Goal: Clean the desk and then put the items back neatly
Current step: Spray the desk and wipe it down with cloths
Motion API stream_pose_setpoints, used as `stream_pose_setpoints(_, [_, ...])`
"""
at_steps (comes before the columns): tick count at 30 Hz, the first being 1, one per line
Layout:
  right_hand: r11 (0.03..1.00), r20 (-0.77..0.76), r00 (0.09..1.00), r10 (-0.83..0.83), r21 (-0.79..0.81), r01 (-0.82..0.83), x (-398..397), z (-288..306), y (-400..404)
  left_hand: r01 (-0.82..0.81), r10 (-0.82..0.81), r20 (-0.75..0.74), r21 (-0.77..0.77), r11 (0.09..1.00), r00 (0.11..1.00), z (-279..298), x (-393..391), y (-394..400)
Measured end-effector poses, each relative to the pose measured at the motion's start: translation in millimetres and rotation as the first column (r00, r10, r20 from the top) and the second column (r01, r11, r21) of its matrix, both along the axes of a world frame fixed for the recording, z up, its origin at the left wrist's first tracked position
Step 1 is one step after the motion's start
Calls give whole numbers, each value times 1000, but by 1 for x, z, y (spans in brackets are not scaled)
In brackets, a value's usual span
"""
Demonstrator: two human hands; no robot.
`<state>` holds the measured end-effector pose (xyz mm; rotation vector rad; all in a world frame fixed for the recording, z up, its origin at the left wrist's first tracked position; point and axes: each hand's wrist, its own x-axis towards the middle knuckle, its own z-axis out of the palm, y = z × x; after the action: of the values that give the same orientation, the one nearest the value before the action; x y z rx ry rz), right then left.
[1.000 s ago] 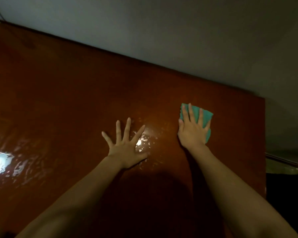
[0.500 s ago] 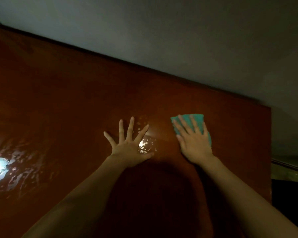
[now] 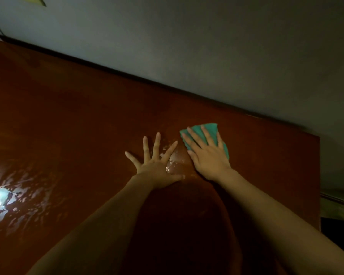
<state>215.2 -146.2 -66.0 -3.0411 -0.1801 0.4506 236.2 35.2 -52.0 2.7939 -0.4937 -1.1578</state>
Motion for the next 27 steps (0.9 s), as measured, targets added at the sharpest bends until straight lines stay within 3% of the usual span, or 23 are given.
stream_pose_setpoints(2, [1000, -26, 1000, -4, -15, 4, -10, 2, -22, 8, -8, -9, 9, 1000, 1000, 1, 1, 0])
stream_pose_setpoints(7, [933, 1, 933, -359, 26, 359, 36, 1, -32, 30, -30, 10, 26, 999, 999, -1, 2, -1])
stream_pose_setpoints(9, [906, 10, 908, -420, 69, 418, 63, -1, -17, 32, -32, -1, 36, 999, 999, -1, 3, -1])
stream_pose_setpoints(13, [970, 18, 972, -235, 64, 233, 75, -2, 13, 19, -19, 4, 31, 999, 1000, 0, 2, -3])
stream_pose_setpoints(16, [998, 23, 998, -53, 47, 51, 35, 1, 15, 0, 0, -6, 13, 1000, 1000, 4, 1, -4])
stream_pose_setpoints(18, [999, -5, 1000, -15, 46, 15, -1, 0, -3, -10, 10, -8, 18, 1000, 1000, 7, 1, -4])
stream_pose_setpoints(22, [971, -41, 970, -240, -5, 240, -36, 0, -70, -42, 42, 6, 5, 999, 999, 6, -5, -29])
stream_pose_setpoints(27, [865, -46, 863, -502, -39, 501, -9, 2, -119, 74, -74, 1, 13, 997, 997, -5, -4, -77])
